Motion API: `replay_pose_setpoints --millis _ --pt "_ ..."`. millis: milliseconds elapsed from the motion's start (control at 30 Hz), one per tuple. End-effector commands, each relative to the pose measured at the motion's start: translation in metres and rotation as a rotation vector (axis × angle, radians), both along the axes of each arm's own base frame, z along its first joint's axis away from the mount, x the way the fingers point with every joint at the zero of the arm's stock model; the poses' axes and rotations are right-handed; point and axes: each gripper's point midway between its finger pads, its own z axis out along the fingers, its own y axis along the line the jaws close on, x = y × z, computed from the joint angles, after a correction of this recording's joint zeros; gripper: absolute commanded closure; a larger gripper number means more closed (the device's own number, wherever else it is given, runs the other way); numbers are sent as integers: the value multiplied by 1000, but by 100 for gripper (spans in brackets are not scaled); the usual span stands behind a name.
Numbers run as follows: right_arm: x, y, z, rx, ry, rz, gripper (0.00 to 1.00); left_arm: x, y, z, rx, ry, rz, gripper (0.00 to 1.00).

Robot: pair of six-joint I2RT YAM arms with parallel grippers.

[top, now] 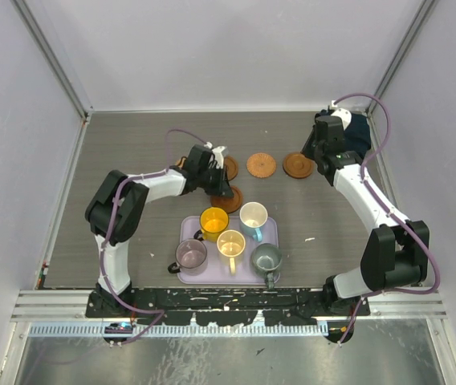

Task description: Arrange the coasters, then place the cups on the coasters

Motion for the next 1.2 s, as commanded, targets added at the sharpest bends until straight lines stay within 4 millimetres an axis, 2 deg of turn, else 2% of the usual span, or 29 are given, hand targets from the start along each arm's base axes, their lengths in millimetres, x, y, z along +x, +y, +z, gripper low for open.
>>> replay_pose_setpoints --millis 0,300,533,800,967,1167 --pt "6 4 18 27 -66 1 72 1 9 -5 69 1 13 100" --pt "4 6 17 38 -63 8 73 -8 39 -27 216 35 80 100" --pt "0 6 20 41 -69 10 73 -7 71 -42 350 49 178 100" --pt "-2 6 21 48 -70 8 73 -9 107 -53 386 114 282 100" --pt "-2 6 23 53 -73 5 73 -15 121 -54 409 133 314 100" --pt "-2 6 23 54 -75 4 73 -22 142 -67 444 180 370 100"
